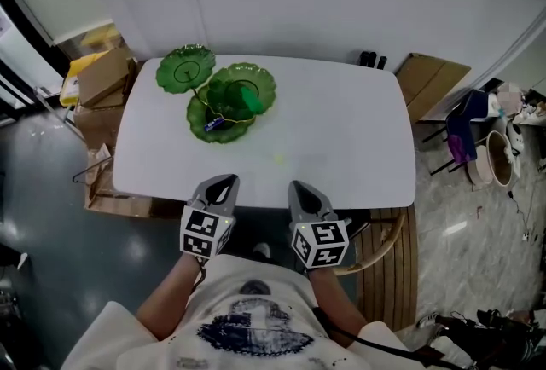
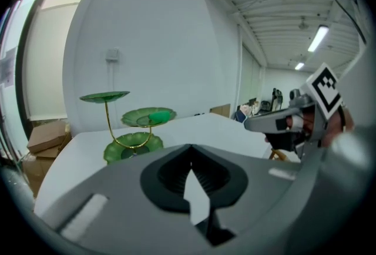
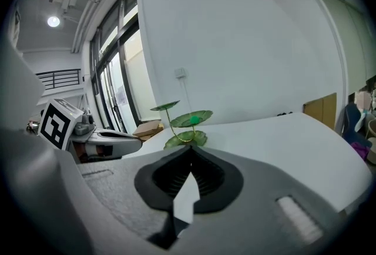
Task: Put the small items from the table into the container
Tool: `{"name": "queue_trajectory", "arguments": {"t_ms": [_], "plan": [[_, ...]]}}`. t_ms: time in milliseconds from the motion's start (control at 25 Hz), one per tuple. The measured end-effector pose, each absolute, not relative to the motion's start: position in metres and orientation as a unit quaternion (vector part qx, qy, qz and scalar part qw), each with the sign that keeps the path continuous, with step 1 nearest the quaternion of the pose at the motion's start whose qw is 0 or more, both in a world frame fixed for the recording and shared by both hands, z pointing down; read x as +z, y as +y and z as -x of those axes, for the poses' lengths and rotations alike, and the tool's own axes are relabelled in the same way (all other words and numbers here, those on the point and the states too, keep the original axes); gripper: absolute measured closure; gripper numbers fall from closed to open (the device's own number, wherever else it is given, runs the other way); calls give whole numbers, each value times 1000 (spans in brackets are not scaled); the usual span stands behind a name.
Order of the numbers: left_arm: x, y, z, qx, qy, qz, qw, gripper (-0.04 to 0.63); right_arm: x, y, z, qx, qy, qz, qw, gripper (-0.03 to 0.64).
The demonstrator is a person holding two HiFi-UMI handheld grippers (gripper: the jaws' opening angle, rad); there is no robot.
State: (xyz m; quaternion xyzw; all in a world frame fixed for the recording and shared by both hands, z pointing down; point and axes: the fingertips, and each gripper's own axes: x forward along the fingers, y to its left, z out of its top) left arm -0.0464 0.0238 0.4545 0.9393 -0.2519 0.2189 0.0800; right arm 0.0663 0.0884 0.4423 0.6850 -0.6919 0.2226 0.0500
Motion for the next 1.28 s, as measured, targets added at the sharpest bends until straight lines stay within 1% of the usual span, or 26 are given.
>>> {"name": "queue_trajectory", "arguments": {"t_ms": [240, 560, 720, 760, 800, 1000, 1160, 1280], "plan": [[472, 24, 45, 240, -241, -936, 91, 606, 463, 89, -70, 244, -681, -687, 66, 617], [498, 6, 25, 255, -218, -936, 103, 606, 488, 76, -81, 265, -672, -687, 83, 617], [504, -2, 14, 260, -208, -937, 105, 606, 500, 70, -88, 283, -664, -687, 76, 614], [507, -3, 12, 263, -205, -937, 107, 605, 503, 68, -88, 288, -664, -686, 74, 589], [511, -5, 10, 265, -203, -936, 110, 606, 507, 66, -89, 292, -663, -685, 74, 532], [529, -13, 1, 275, -194, -934, 120, 606, 526, 58, -97, 303, -655, -687, 84, 528], [542, -16, -6, 282, -183, -933, 125, 606, 535, 51, -102, 309, -650, -691, 74, 440], [551, -20, -9, 287, -179, -932, 130, 606, 542, 44, -105, 310, -648, -692, 75, 405]]}}
